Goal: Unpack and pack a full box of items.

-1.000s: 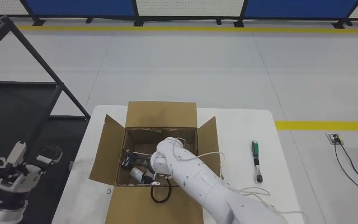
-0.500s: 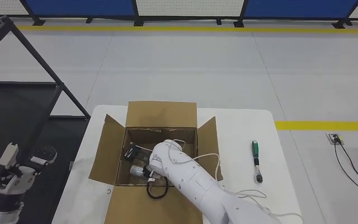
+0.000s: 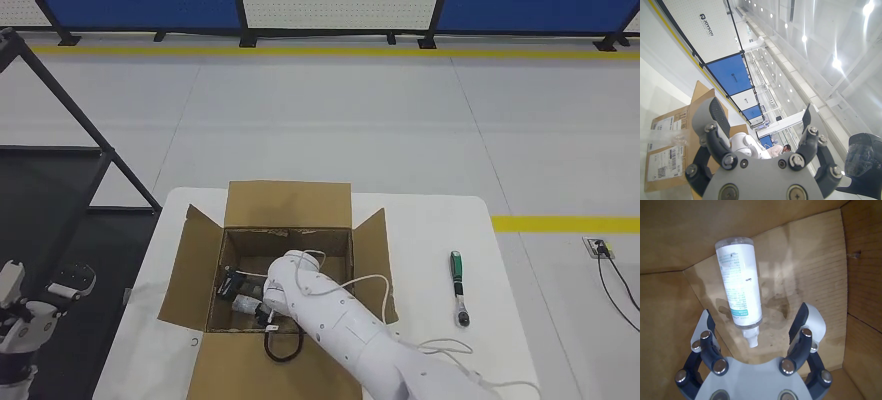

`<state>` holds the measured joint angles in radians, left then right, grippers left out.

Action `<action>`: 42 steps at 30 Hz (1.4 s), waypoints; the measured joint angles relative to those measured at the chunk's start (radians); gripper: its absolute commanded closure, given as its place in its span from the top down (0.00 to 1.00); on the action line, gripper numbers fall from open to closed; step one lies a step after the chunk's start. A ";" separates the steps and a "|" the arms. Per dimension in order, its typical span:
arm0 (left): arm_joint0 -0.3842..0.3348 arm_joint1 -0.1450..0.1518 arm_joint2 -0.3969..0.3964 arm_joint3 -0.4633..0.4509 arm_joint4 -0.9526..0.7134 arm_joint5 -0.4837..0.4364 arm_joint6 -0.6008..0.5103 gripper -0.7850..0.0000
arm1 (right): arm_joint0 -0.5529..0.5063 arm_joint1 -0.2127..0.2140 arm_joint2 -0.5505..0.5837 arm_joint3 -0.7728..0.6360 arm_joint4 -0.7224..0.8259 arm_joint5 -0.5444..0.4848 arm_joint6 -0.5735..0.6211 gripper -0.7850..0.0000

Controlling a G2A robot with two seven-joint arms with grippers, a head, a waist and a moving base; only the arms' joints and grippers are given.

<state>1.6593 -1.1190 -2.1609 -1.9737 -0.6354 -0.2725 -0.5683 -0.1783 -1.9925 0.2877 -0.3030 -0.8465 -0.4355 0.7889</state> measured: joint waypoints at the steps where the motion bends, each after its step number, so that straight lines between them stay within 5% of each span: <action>1: 0.002 0.000 -0.001 0.000 -0.001 -0.001 0.000 1.00 | 0.000 -0.001 0.001 0.003 -0.002 -0.003 0.000 0.00; 20: 0.033 -0.011 -0.013 -0.014 -0.023 -0.033 -0.010 1.00 | 0.025 0.005 0.040 0.051 -0.018 -0.092 -0.051 0.00; 32: 0.060 -0.019 -0.016 -0.041 -0.024 -0.061 -0.024 1.00 | 0.023 0.060 0.067 0.030 -0.061 -0.073 -0.104 0.00; 42: 0.090 -0.027 -0.012 -0.062 -0.014 -0.083 -0.030 1.00 | -0.052 0.148 0.109 -0.150 -0.105 0.032 -0.064 0.00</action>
<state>1.7489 -1.1459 -2.1726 -2.0356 -0.6492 -0.3554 -0.5987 -0.2302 -1.8442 0.3969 -0.4532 -0.9512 -0.4034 0.7245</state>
